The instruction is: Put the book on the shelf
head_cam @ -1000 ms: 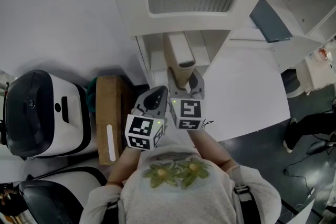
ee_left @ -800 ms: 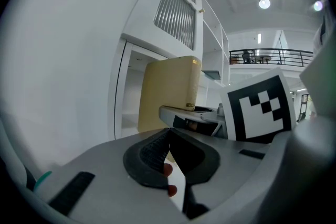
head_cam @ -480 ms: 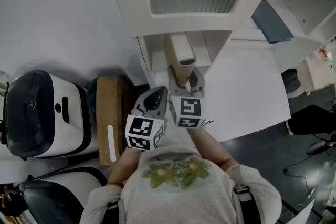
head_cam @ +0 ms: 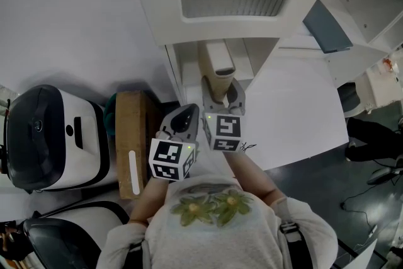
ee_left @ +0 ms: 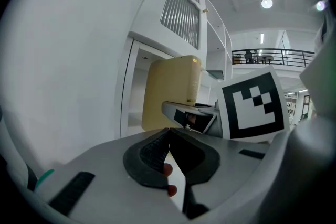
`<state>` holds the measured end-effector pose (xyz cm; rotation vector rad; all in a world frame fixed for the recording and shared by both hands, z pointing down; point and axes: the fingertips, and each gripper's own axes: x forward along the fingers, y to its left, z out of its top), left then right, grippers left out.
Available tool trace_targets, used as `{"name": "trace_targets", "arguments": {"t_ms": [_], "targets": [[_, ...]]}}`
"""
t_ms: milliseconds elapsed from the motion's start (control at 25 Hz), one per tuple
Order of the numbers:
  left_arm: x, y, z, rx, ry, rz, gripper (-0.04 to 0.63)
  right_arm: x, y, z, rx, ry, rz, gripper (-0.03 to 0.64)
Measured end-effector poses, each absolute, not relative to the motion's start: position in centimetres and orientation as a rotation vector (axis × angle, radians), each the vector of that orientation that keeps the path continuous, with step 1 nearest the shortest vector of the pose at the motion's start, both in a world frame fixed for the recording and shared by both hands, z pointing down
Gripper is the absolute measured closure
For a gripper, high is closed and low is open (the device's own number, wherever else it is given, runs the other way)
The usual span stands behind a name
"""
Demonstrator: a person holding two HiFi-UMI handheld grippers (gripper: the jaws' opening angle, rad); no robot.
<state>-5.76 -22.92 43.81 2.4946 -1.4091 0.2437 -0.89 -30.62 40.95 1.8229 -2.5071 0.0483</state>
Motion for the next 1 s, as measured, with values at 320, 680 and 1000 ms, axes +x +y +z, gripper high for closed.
{"name": "trace_targets", "arguments": {"t_ms": [320,680,1000], "targets": [[-5.9,-22.9,43.9,2.493,-1.406,0.242,0.568,-1.0,-31.3,40.9,1.836,-2.500,0.054,0.388],[-6.2,-23.0,44.2,2.486,-1.410,0.248,0.568,-1.1,-32.0,41.0,1.860,-2.496,0.040,0.388],[-6.1,-23.2,44.2,2.482,-1.408,0.246,0.568,-1.2,-32.7,40.9,1.865,-2.494,0.039,0.388]]}}
